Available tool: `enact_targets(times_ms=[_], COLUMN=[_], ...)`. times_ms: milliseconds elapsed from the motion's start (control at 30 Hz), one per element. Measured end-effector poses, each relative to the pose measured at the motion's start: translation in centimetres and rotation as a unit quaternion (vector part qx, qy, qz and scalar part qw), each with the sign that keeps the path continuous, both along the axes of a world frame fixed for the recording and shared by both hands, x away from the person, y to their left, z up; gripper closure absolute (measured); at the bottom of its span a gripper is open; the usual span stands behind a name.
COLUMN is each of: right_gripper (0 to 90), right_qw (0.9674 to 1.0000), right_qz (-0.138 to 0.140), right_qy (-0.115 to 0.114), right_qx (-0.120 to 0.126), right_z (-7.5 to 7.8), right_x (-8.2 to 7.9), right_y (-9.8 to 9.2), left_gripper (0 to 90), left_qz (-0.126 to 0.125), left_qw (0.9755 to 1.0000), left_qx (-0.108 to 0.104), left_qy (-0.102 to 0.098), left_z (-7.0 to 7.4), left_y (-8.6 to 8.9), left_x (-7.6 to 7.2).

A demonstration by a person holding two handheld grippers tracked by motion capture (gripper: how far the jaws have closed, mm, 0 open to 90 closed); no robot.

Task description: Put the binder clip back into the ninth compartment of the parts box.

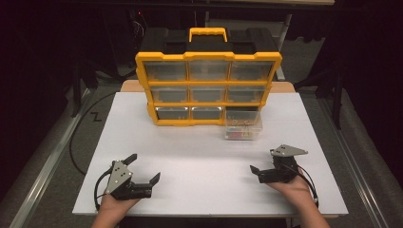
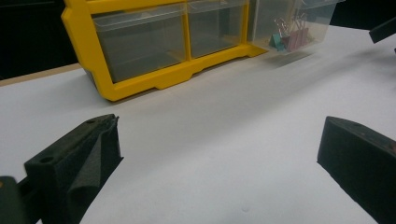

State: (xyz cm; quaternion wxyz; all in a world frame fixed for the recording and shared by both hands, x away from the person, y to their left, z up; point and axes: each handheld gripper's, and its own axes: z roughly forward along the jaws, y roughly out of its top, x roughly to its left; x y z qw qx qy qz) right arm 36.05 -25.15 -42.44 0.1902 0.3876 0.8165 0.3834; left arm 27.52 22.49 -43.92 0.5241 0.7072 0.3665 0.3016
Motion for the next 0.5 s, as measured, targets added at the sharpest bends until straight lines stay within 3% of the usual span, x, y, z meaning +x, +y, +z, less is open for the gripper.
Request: enact_targets(times_ms=[133, 367, 500], right_gripper=[0.4, 1.6, 2.1], right_qw=[0.999, 0.9978, 0.9976], right_qz=[-0.018, -0.014, -0.015], right_qy=[-0.03, -0.037, -0.045], right_qx=[0.029, 0.053, 0.05], right_z=[0.1, -0.2, -0.1], right_x=[-0.8, -1.6, -1.8], right_y=[-0.5, -0.5, -0.4], left_gripper=[0.3, 0.3, 0.3], left_qz=[0.004, 0.022, 0.019], left_qw=[1.0, 0.9996, 0.9997], left_qx=[0.003, -0.014, -0.014], left_qy=[0.005, 0.011, 0.009], left_z=[-0.2, -0.2, -0.1], left_y=[-0.1, 0.1, 0.2], left_x=[0.0, 0.1, 0.2])
